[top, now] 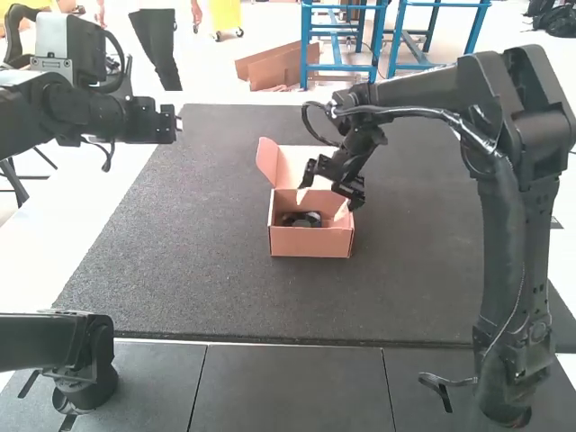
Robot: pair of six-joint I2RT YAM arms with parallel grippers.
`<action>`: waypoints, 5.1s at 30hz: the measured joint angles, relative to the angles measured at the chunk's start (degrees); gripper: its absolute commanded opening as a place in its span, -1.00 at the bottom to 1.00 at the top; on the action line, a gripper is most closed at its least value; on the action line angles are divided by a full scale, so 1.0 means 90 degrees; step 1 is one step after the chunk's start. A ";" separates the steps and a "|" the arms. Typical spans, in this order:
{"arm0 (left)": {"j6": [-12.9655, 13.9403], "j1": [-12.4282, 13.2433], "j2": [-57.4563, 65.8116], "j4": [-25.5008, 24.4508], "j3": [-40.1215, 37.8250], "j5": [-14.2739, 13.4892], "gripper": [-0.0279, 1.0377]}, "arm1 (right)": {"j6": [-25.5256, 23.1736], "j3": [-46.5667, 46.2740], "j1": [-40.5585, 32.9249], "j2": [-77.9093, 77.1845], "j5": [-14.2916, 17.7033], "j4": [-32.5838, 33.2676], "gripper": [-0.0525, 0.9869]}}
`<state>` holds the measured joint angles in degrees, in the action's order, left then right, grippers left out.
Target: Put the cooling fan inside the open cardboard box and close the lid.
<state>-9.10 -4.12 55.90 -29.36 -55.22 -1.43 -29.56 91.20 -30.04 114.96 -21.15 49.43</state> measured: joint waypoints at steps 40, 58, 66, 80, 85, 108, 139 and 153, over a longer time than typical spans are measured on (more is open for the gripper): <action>0.0034 -0.0265 0.2215 0.2137 0.0262 -0.0124 0.87 | 0.2448 -0.3359 0.1001 -0.3798 0.1481 -0.4078 0.84; 0.0034 -0.0865 0.3789 0.2361 -0.0806 -0.0233 0.87 | 0.2429 -0.2137 0.1156 -0.2329 0.1367 -0.3682 0.85; 0.0034 -0.0872 0.4245 0.2392 -0.1134 -0.0243 0.87 | 0.2453 -0.1770 0.1156 -0.1984 0.1168 -0.3279 0.84; 0.0029 -0.1185 0.4634 0.2395 -0.1523 0.0022 0.87 | 0.2521 -0.1287 0.1156 -0.1654 0.0940 -0.3031 0.83; 0.0027 -0.1328 0.4634 0.2390 -0.1532 0.0202 0.87 | 0.2526 -0.1098 0.1156 -0.1379 0.0935 -0.2987 0.83; 0.0024 -0.1384 0.4634 0.2327 -0.1530 0.0437 0.87 | 0.2521 -0.0736 0.1180 -0.1180 0.0940 -0.3004 -0.25; -0.0070 -0.1700 0.4634 0.2174 -0.1693 0.0457 0.87 | 0.2526 -0.0794 0.1185 -0.1192 0.1093 -0.2919 -0.93; -0.0214 -0.1909 0.4634 0.1722 -0.1700 0.0454 0.87 | 0.2548 -0.1491 0.1173 -0.1894 0.1110 -0.2863 -0.93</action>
<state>-11.03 -21.30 97.60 -13.87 -70.52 2.66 -6.63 77.78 -19.49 97.91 -11.16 23.66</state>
